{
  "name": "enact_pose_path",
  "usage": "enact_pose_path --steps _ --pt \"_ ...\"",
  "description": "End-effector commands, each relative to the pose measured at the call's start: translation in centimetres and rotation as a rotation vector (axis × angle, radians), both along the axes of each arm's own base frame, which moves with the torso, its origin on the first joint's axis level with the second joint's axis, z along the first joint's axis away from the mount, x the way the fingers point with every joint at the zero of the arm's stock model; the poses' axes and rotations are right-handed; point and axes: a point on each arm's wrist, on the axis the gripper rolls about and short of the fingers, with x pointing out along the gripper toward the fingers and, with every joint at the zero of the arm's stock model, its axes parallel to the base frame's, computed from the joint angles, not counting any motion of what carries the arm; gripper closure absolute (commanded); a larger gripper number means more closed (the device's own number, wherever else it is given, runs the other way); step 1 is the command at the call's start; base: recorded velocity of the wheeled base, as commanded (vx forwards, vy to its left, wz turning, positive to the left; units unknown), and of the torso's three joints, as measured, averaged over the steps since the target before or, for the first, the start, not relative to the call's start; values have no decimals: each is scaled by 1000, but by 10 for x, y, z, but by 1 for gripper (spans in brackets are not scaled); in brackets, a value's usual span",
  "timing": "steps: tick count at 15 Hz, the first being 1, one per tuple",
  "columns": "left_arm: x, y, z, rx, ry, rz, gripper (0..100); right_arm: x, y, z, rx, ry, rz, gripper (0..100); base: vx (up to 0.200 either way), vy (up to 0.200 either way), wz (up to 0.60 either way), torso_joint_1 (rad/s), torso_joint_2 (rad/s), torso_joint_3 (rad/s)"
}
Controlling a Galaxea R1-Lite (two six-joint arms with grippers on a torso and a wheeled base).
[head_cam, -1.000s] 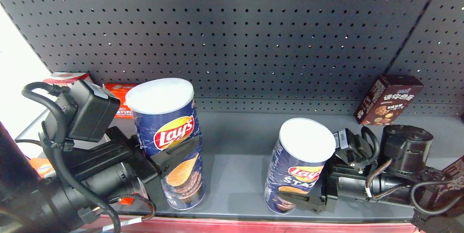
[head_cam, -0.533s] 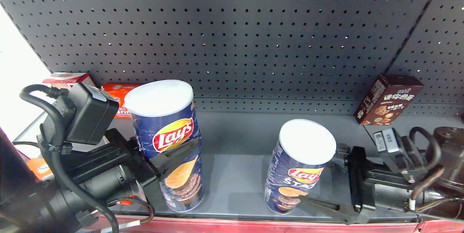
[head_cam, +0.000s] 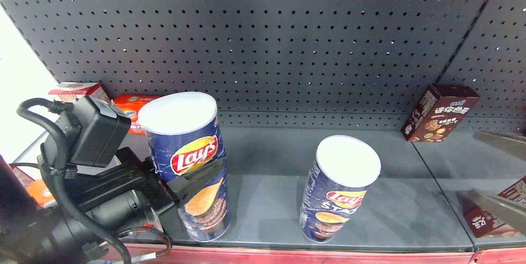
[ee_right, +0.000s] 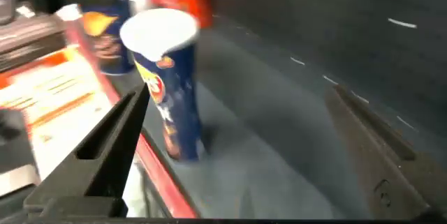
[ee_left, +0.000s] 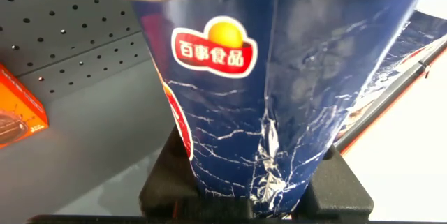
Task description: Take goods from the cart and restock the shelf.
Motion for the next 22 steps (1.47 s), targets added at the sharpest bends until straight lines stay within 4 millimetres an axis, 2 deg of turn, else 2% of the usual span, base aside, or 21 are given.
enact_pose_path --steps 1,3,4,5,8,11,14,16,22 --pt "-2 1 0 -2 -2 -3 100 -95 -22 -8 45 -67 -299 0 0 0 0 0 0 0" --pt "-3 1 1 -4 -7 -5 100 -120 -21 -34 46 -2 -423 0 0 0 0 0 0 0" --pt "-5 0 2 -6 -9 -17 100 -137 -20 -56 46 31 -474 0 0 0 0 0 0 0" --pt "-6 -2 1 -5 -8 -26 100 -144 -19 -72 49 45 -529 0 0 0 0 0 0 0" --pt "-10 -9 -1 34 -29 -74 100 -134 -26 -92 90 87 -769 0 0 0 0 0 0 0" --pt "-14 -15 -3 59 -32 -114 100 -121 -28 -115 127 110 -821 0 0 0 0 0 0 0" --pt "-15 -15 -10 73 -16 -119 100 -112 -33 -145 112 174 -984 0 0 0 0 0 0 0" --pt "-17 -13 -11 73 -15 -128 100 -112 -34 -148 144 196 -1057 0 0 0 0 0 0 0" --pt "-24 -6 -15 75 -5 -167 100 -112 -33 -152 98 236 -1026 0 0 0 0 0 0 0"
